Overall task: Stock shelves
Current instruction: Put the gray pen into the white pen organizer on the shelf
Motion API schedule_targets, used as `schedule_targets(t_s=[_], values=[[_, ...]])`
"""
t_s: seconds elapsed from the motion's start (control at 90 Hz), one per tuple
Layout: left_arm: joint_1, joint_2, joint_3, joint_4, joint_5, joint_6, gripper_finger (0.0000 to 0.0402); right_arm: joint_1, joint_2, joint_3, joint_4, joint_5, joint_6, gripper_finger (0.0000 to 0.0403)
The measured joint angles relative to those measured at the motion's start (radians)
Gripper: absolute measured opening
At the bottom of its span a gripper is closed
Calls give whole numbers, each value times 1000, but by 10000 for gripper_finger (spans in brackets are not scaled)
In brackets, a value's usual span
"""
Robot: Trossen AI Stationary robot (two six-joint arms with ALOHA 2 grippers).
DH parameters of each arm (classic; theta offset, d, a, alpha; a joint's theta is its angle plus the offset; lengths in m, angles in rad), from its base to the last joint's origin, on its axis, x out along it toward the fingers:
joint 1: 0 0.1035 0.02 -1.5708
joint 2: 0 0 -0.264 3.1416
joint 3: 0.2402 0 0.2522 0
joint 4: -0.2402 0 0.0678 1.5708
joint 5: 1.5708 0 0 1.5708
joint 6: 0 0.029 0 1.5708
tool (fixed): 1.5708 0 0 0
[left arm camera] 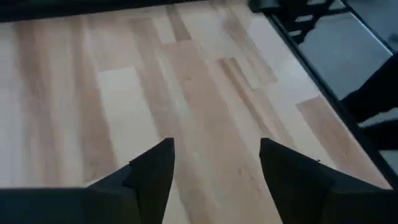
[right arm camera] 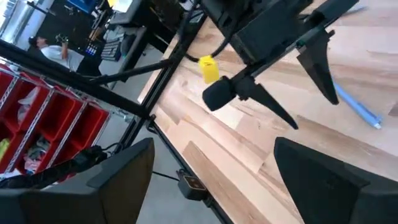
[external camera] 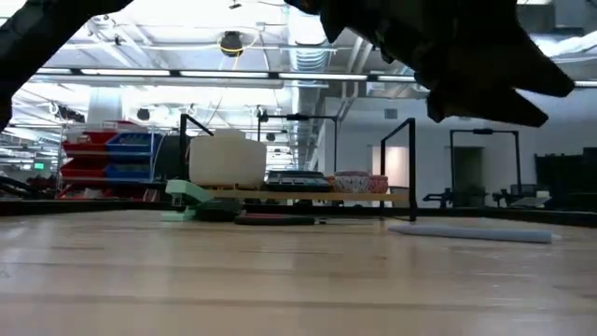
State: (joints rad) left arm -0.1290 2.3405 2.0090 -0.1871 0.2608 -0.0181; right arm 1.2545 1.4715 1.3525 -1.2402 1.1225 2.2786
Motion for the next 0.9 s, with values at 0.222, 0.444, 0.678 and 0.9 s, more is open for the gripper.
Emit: schedule_targets(t_s=[0.222,0.444,0.678,0.9], values=[[11,0,0,226,-6,-162,210,-1,-79,0,-77,0,0,319],[0,-24,0,239,76,-131,210,-67,-140,0,-127,0,-1,319],[41,-50,0,40,244,24,210,-158,-150,0,-129,0,-9,319],[73,-84,-2,8,342,63,210,-207,-150,0,-125,0,-10,319]])
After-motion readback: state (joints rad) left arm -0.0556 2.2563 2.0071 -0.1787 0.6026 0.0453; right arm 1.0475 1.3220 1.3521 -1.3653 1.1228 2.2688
